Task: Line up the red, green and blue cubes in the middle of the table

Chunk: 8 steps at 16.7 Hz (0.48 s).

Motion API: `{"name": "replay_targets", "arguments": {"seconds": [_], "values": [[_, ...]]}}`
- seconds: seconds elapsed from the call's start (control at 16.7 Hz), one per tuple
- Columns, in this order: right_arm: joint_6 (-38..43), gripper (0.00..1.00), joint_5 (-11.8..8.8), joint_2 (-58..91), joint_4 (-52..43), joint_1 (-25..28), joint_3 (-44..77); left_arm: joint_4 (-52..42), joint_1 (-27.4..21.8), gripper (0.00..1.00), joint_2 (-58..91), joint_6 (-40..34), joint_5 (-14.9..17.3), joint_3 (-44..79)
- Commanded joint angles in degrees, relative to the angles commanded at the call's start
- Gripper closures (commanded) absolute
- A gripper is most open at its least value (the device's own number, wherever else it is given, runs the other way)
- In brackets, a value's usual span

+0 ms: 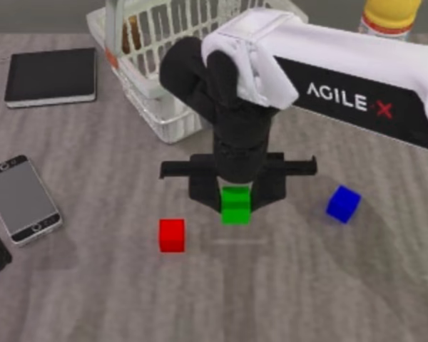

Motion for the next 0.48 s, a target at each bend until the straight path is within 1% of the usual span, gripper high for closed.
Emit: {"name": "replay_targets", "arguments": {"seconds": [0.24, 0.48], "values": [[0.07, 1.00, -0.07, 0.68, 2.46, -0.21, -2.08, 0.00, 0.00, 0.00, 0.00, 0.00, 0.00, 0.00], [0.18, 1.00, -0.02, 2.72, 11.06, -0.06, -7.95, 0.00, 0.00, 0.00, 0.00, 0.00, 0.00, 0.00]]}}
